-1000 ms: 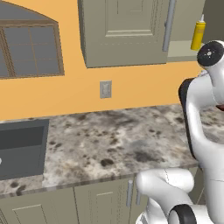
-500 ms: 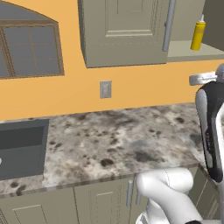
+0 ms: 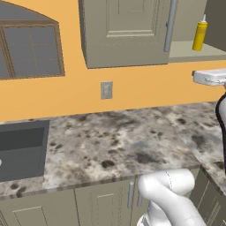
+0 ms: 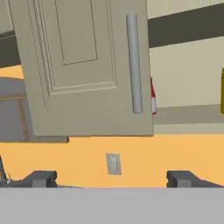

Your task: Move the ketchup and mustard from the cabinet to the dining counter.

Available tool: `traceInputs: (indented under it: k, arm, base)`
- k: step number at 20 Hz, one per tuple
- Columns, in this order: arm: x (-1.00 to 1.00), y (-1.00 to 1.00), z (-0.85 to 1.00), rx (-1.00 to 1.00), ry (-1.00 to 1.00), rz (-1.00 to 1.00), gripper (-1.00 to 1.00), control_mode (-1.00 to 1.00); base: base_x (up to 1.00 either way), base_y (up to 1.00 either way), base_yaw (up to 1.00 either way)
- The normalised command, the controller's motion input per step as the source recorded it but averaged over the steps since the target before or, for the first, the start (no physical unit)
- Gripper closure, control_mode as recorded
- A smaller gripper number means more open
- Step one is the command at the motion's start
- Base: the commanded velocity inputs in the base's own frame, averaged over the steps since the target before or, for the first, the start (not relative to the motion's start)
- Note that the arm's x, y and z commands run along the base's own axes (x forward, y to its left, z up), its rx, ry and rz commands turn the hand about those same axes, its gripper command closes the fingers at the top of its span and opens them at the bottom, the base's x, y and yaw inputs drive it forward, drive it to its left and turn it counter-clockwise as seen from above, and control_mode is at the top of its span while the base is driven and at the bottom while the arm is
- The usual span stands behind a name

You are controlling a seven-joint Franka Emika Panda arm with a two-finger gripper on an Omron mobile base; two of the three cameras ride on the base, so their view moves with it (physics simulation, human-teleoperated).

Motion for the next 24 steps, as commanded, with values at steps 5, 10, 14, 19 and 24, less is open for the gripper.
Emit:
traceInputs:
  k: [5, 10, 14, 19, 24]
  arm:
    - [0.11, 0.08, 0.52, 0.03, -0.24, -0.15, -1.0, -1.0]
    - [0.32, 0.06, 0.48, -0.01, -0.12, -0.07, -1.0, -1.0]
    - [0.61, 0.0, 0.09, 0.0, -0.02, 0.0, -1.0, -1.0]
    - [0.89, 0.0, 0.0, 0.0, 0.0, 0.02, -1.0, -1.0]
    - [0.86, 0.0, 0.0, 0.0, 0.0, 0.0, -1.0, -1.0]
  base:
    - [0.0, 0.0, 0.0]
    - [0.0, 0.0, 0.0]
    - [0.0, 0.0, 0.0]
    - [0.0, 0.0, 0.0]
    - [0.0, 0.0, 0.0]
